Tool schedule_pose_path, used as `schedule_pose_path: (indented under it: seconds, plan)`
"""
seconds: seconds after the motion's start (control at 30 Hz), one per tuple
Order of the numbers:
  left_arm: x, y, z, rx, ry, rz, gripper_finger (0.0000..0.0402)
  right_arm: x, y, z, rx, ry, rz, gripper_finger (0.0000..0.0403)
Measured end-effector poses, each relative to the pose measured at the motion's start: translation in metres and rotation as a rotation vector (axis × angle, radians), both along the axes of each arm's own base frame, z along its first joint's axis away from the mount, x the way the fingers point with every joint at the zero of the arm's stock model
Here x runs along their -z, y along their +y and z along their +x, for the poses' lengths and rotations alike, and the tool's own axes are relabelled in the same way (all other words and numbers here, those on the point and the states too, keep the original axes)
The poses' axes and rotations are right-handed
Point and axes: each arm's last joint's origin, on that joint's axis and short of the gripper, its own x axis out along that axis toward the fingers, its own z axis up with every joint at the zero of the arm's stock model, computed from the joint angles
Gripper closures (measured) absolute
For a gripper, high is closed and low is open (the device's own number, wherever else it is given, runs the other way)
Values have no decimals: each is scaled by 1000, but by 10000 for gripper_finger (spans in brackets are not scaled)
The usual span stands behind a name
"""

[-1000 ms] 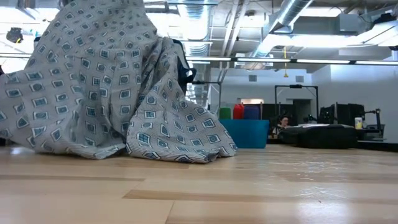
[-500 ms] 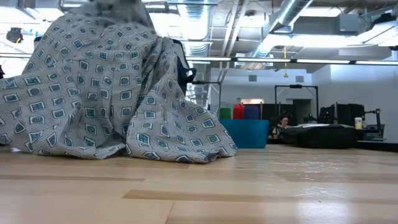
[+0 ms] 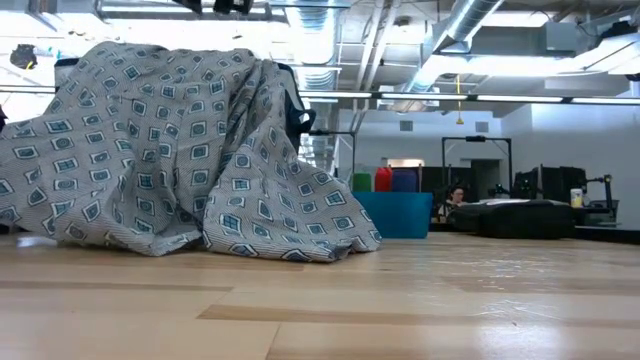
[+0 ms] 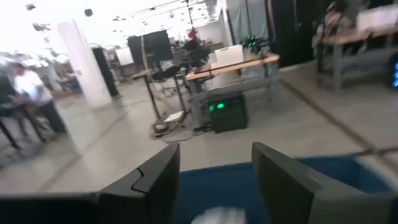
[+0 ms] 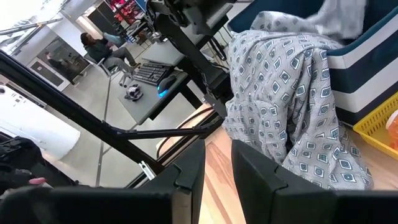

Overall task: Pick & place medical supplies in basket/bin
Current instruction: Put the blue patient gown into the left blue bin

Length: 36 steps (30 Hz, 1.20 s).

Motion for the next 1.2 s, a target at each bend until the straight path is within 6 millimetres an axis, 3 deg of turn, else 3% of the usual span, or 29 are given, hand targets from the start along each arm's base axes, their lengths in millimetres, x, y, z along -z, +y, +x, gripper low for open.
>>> schedule_pose_path:
  seconds: [0.2, 0.57, 0.73, 1.0, 1.2]
  plan:
    - [-23, -31, -15, 129, -193, 9, 214, 0, 0, 0, 4, -2, 6, 326]
    - [-49, -125, -54, 610, -470, -96, 188, 0, -2, 1, 5, 0, 1, 326]
    - [-48, -161, -69, 789, -618, -190, 177, 0, -1, 1, -7, 3, -4, 326]
    - [-47, -198, -95, 990, -708, -308, 169, 0, 1, -1, -26, 6, -21, 326]
    - [-39, -223, -105, 1087, -740, -371, 108, 0, 3, -1, -53, 11, -15, 326]
